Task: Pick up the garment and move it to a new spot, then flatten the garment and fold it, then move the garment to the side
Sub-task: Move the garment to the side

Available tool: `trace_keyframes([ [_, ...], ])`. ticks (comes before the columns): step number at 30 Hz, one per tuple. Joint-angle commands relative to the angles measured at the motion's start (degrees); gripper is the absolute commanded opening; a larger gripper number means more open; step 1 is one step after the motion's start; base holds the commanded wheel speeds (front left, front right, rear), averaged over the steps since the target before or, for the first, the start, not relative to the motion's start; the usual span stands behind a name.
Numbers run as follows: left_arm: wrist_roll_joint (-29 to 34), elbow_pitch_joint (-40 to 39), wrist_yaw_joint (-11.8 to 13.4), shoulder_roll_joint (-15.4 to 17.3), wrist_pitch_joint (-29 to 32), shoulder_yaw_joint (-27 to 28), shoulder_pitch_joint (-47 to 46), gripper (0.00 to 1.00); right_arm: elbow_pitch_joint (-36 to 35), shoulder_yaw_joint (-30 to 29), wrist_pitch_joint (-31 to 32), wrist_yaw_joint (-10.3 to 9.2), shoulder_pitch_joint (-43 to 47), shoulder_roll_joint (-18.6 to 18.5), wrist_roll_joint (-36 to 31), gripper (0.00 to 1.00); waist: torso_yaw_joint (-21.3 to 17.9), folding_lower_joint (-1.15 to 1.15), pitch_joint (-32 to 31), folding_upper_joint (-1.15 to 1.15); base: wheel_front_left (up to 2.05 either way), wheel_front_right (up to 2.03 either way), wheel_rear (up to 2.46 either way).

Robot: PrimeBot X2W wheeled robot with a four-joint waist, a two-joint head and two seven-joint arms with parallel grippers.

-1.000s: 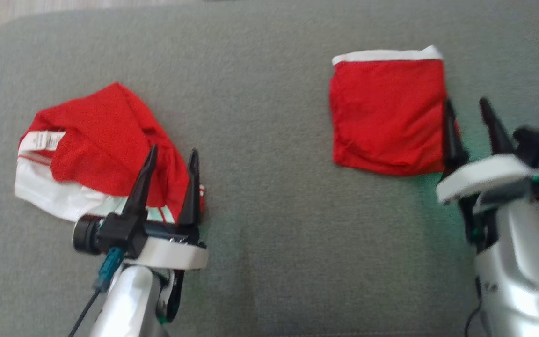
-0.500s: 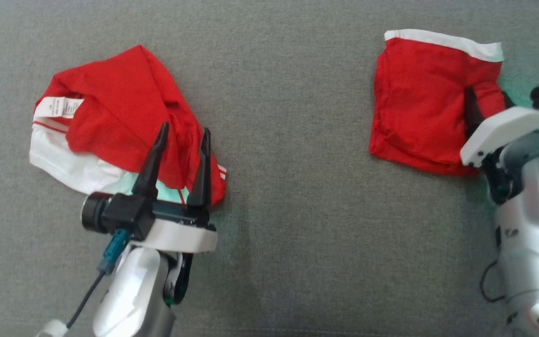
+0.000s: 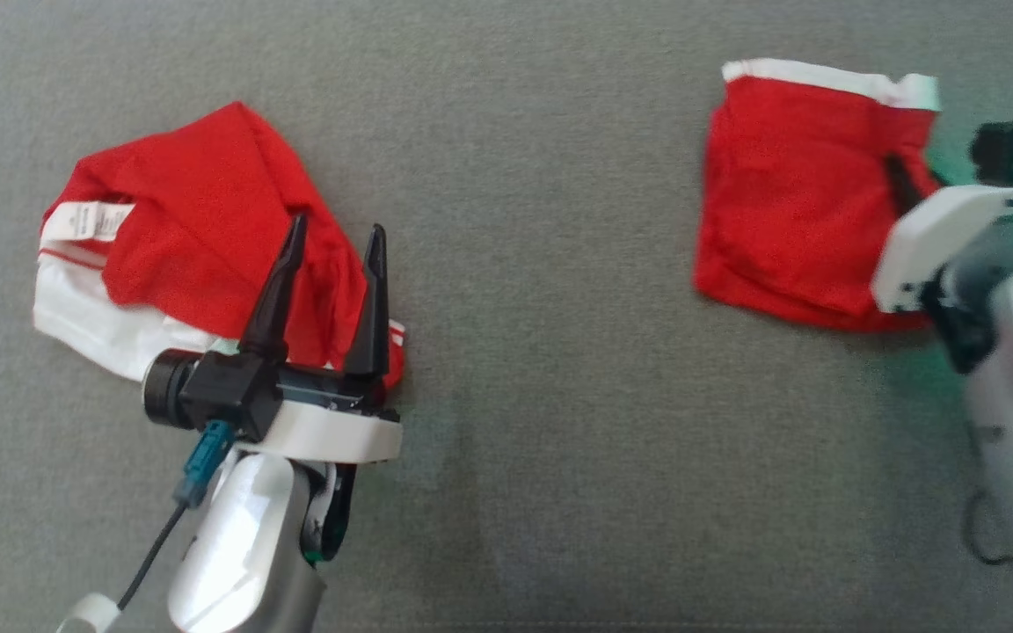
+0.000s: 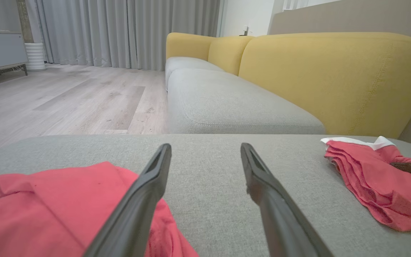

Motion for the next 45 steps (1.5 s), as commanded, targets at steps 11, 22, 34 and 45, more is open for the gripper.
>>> trace_keyframes([
  [11, 1.12, -2.73, -0.63, 0.33, -0.29, 3.25, -0.5, 1.0, -4.54, 9.92, 1.21, -0.04, 1.24, -22.65, -1.41, 0.0, -1.92, 0.0, 0.09, 0.0, 0.0, 0.0, 0.0],
  [22, 1.25, -2.82, -1.03, 0.33, -0.29, 3.58, -0.98, 1.0, -1.79, 7.99, -0.97, -0.04, -0.51, -30.4, -5.26, 0.0, -0.3, 0.0, 2.03, 0.0, 0.0, 0.0, 0.0],
  [34, 1.67, -3.13, -1.25, 0.32, -0.29, 4.23, -0.97, 1.0, -1.63, 3.48, -2.22, -0.04, -1.01, -28.7, -5.42, 0.15, -0.43, 0.0, 2.37, 0.0, 0.0, 0.0, 0.0],
  [45, 1.45, -2.87, -1.26, 0.32, -0.29, 4.42, -0.4, 1.0, -5.63, -1.66, -5.62, -0.04, -0.53, -21.6, -7.41, 1.0, -1.54, 0.0, -1.54, 0.0, 0.0, 0.0, 0.0],
])
